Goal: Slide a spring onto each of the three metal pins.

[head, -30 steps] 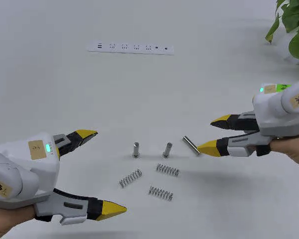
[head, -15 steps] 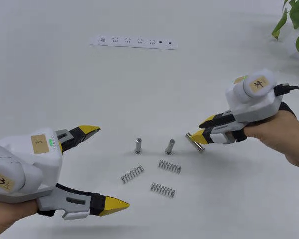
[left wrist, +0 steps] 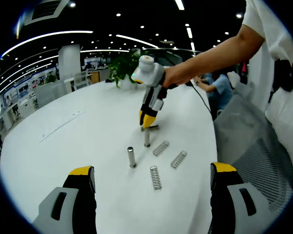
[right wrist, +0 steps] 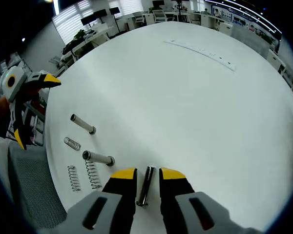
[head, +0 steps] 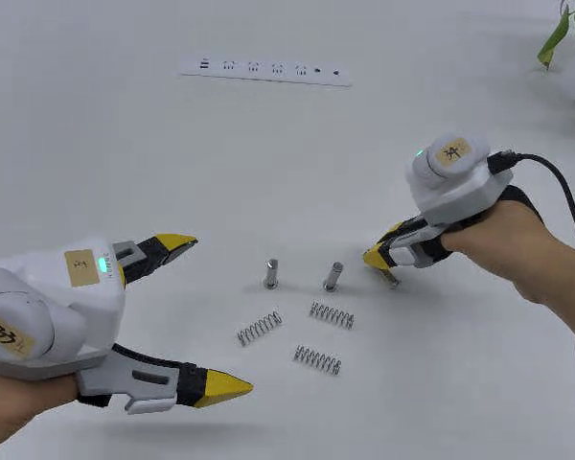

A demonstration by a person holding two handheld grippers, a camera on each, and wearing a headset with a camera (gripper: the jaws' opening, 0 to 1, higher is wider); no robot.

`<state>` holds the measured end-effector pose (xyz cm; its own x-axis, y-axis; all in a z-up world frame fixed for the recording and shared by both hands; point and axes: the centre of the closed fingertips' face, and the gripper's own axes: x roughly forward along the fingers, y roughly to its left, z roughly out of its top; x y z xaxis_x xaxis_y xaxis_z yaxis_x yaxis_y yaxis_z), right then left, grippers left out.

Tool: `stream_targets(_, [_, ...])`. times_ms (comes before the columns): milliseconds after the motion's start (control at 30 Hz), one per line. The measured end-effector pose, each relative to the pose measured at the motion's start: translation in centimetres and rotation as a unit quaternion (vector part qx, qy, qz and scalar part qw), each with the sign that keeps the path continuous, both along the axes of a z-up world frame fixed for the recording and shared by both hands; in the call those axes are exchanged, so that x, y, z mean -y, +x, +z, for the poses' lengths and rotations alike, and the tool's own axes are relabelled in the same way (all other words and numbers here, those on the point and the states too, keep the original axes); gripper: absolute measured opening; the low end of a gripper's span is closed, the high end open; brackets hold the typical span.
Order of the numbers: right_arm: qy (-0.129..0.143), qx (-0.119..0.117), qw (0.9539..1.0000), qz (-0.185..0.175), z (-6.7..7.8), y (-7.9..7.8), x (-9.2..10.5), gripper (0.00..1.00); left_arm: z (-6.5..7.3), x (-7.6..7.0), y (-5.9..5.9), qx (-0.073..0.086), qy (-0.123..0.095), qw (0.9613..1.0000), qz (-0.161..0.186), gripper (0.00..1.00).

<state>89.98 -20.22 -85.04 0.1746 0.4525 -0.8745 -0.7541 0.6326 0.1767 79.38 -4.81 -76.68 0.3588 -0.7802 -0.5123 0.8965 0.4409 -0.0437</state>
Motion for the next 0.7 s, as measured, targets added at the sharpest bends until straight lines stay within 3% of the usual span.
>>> stream_targets(167, [-0.014,-0.007,0.9999,0.004,-0.7,-0.1,-0.1,0.18,0.0,0.0,0.1,-0.001,-0.001,1.0,0.001,1.0])
stream_targets(700, [-0.049,0.005,0.9983,0.031,-1.5,0.4,-0.2,0.12,-0.1,-0.2,0.1,-0.002,-0.004,1.0,0.005,1.0])
